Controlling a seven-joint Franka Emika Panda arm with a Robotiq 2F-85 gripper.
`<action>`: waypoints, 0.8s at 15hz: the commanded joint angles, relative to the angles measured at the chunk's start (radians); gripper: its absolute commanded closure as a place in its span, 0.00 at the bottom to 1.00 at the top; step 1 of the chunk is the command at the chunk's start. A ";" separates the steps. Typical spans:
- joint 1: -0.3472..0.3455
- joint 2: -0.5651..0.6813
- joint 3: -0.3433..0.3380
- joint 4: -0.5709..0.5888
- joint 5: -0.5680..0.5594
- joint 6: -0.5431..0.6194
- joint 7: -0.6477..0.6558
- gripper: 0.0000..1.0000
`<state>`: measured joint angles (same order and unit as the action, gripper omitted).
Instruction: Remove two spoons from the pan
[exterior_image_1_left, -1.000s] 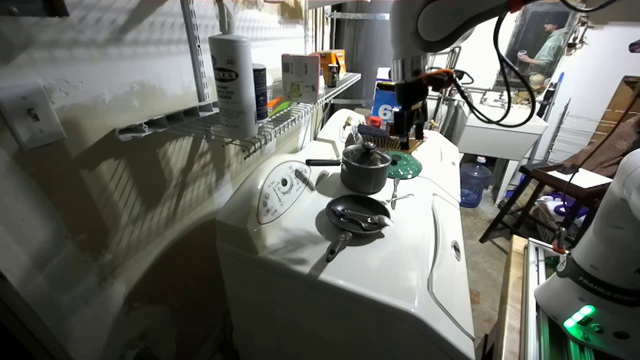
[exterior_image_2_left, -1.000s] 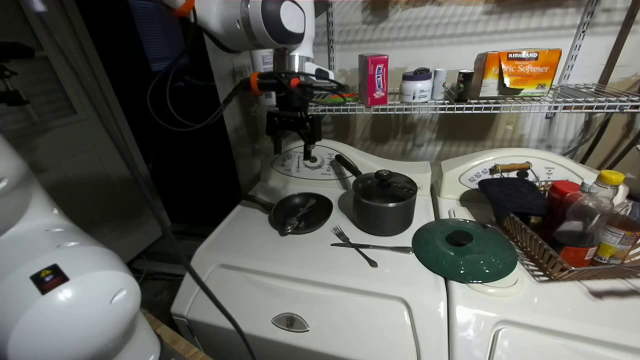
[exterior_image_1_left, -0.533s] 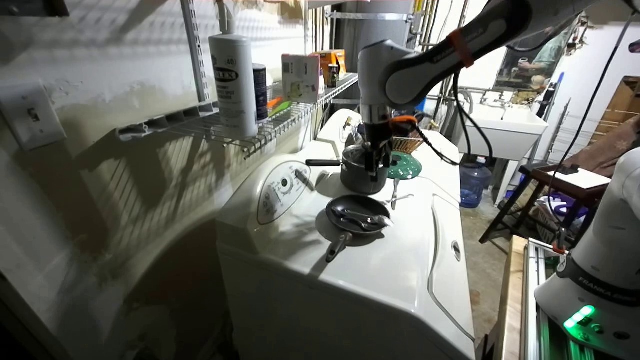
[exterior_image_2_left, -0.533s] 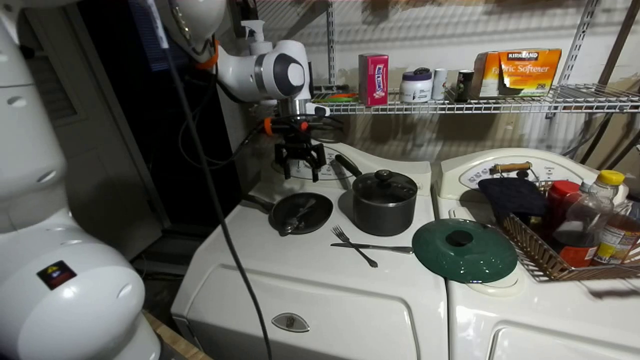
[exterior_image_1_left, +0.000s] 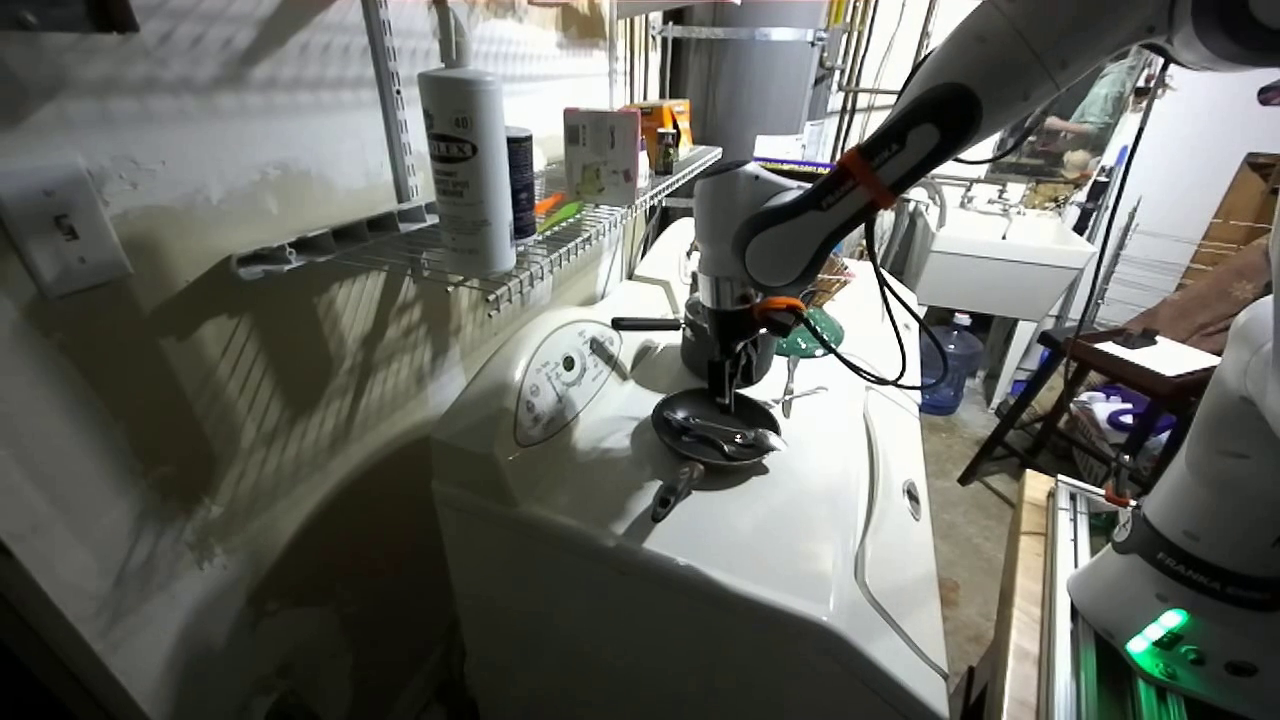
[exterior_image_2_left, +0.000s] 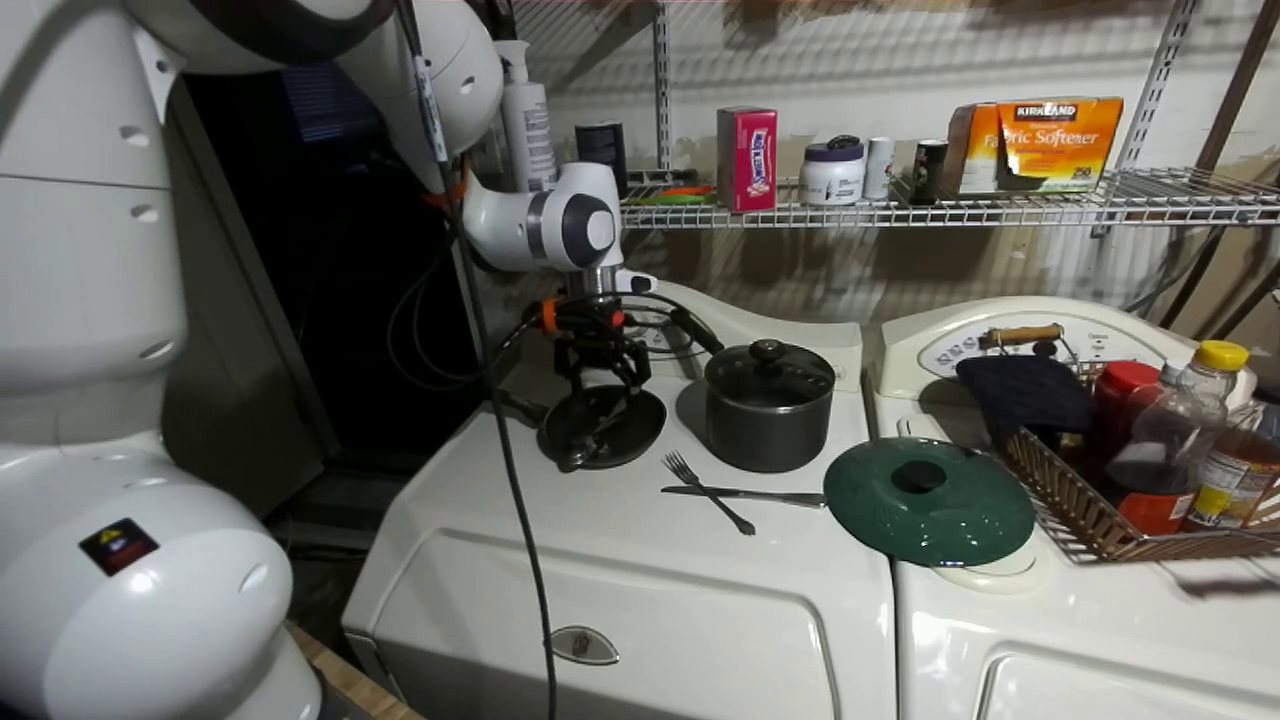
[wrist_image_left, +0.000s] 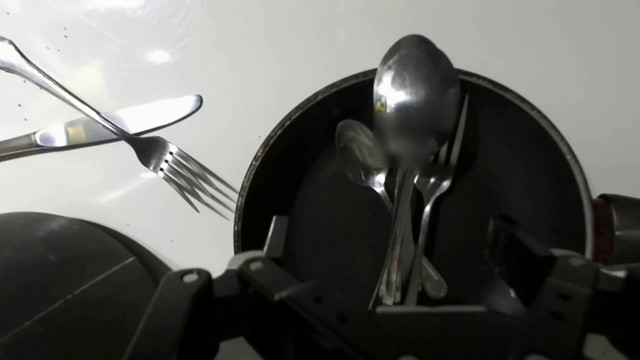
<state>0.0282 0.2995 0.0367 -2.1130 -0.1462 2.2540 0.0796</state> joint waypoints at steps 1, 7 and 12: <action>0.010 -0.001 -0.012 0.003 0.005 -0.003 -0.003 0.00; 0.004 0.061 0.001 0.013 0.057 0.092 -0.017 0.00; 0.001 0.138 0.002 0.024 0.079 0.190 -0.018 0.00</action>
<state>0.0283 0.3865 0.0358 -2.1135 -0.1109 2.4019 0.0775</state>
